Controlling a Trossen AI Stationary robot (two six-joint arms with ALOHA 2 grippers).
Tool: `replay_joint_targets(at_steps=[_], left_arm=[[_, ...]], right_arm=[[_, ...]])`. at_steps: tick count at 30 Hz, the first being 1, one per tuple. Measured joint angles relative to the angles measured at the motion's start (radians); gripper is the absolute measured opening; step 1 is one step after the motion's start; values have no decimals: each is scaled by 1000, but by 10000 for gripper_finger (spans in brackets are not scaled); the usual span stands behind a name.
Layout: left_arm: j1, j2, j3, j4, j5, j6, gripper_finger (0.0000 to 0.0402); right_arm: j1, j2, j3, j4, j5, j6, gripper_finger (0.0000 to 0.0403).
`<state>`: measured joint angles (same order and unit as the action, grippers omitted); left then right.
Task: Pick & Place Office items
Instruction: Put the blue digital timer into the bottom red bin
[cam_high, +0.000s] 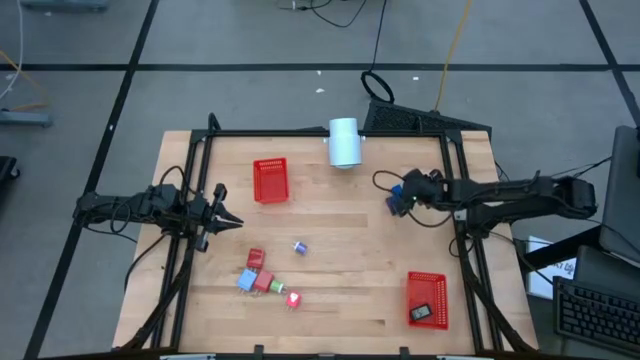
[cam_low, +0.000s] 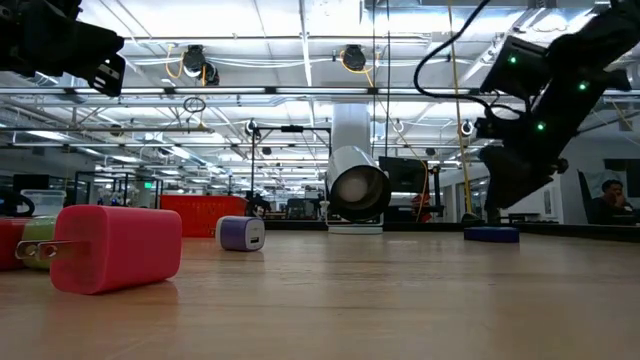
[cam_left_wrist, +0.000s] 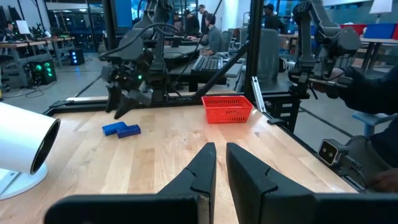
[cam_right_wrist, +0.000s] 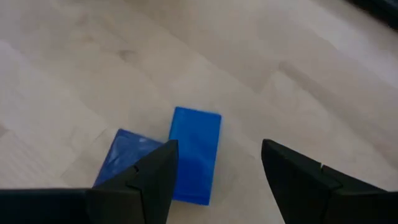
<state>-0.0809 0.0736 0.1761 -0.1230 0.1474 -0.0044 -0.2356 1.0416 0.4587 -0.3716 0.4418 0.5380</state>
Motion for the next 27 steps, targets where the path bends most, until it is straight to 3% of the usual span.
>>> replay_joint_targets(at_steps=[3,15,21,27], left_arm=[[0,0,0,0,0,0,42],[0,0,0,0,0,0,42],[0,0,0,0,0,0,42],[0,0,0,-1,0,0,42]], right_arm=[[1,0,-53,76,-59,-2,222],[2,-2,-124,147,-46,-60,222],[1,1,-199,301,-127,-104,222],[1,0,-204,325,-106,-159,222]])
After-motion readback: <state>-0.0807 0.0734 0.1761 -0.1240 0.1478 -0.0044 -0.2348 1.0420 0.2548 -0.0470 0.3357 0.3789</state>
